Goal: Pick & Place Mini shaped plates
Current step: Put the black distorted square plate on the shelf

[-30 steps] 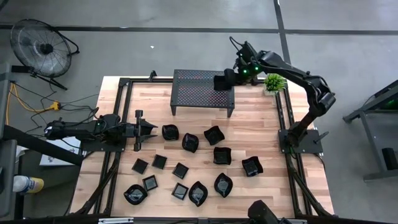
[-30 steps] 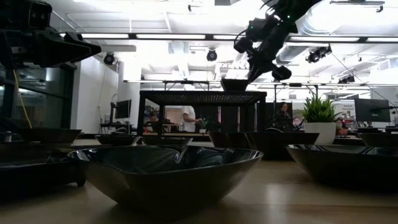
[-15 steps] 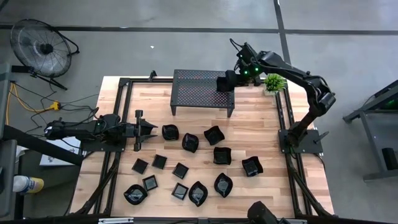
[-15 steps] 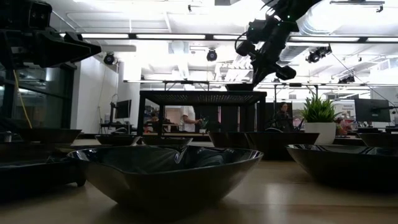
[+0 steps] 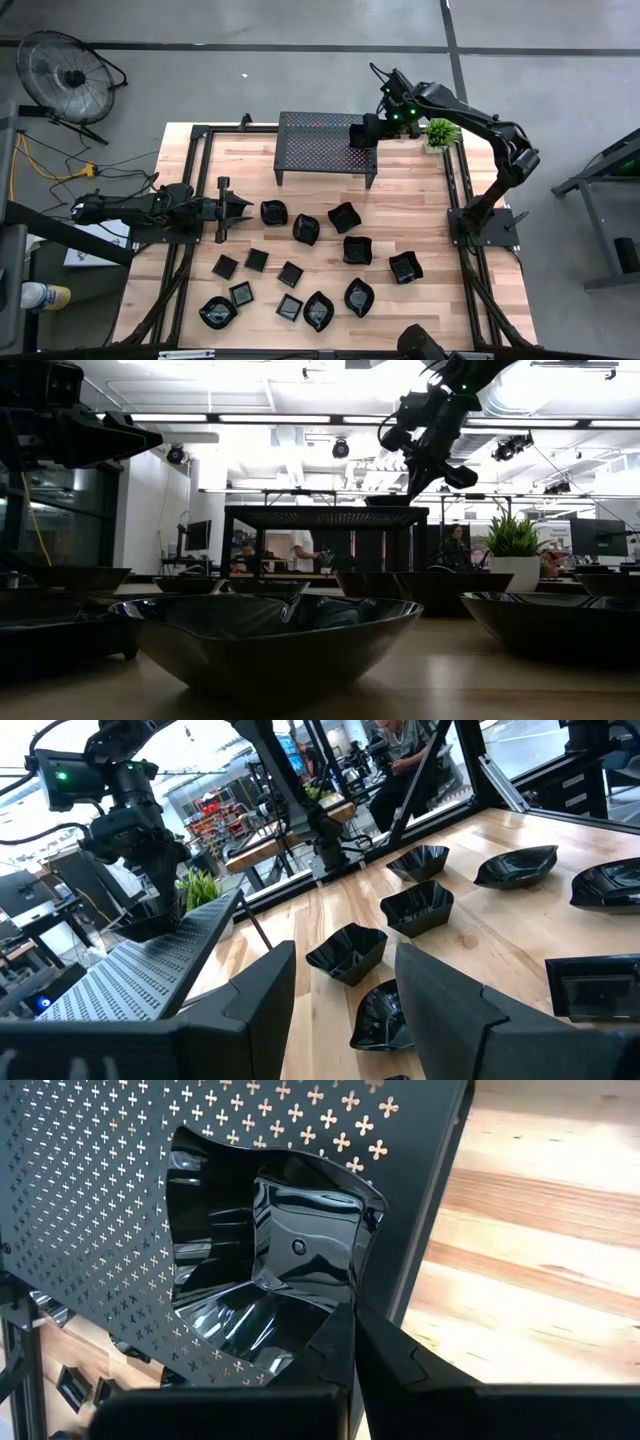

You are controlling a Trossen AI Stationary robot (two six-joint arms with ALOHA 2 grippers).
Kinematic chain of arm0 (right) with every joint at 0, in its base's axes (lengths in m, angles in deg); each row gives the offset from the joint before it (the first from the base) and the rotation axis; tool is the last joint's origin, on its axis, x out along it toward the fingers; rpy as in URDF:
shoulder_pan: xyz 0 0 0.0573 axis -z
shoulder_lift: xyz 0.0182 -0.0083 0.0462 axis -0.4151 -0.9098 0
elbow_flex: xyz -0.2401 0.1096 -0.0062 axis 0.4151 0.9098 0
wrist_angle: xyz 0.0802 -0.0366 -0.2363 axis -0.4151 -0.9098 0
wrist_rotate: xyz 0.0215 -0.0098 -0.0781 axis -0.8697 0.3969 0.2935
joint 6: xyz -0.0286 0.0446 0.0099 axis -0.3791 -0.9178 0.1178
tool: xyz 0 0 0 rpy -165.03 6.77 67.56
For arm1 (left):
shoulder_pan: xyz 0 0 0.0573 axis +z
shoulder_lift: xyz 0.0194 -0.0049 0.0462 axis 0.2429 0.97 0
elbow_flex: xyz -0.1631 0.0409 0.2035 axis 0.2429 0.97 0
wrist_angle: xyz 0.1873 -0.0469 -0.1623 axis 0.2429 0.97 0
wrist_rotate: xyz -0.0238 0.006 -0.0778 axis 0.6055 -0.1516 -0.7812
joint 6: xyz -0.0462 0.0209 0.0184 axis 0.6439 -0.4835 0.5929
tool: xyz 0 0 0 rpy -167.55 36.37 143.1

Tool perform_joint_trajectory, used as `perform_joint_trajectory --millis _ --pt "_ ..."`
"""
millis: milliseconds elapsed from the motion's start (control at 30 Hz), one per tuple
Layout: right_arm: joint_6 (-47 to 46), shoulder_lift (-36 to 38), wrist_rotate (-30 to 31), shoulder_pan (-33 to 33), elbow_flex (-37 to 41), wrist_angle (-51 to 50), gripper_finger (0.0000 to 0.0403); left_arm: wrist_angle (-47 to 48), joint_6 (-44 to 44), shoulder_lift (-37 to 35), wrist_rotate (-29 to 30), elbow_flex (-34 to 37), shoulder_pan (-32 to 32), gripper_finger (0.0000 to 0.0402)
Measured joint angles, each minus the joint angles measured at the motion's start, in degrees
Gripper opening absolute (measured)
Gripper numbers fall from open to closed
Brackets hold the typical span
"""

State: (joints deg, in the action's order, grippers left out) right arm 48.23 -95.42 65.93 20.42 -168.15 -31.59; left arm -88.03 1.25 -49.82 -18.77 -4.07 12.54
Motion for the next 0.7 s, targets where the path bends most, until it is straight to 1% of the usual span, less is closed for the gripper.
perform_joint_trajectory --millis 367,600,700 --pt "0.62 0.02 0.07 -1.23 0.00 0.12 0.0023 0.00 0.00 -0.01 0.00 0.00 0.00 0.0170" --pt "1.08 0.04 -0.01 -0.85 0.00 0.12 0.0041 0.00 -0.01 0.01 0.00 0.00 -0.02 0.0170" --pt "1.59 0.04 -1.06 -0.29 -0.01 0.12 0.0050 0.00 0.00 -0.01 0.00 0.00 0.00 0.0170"
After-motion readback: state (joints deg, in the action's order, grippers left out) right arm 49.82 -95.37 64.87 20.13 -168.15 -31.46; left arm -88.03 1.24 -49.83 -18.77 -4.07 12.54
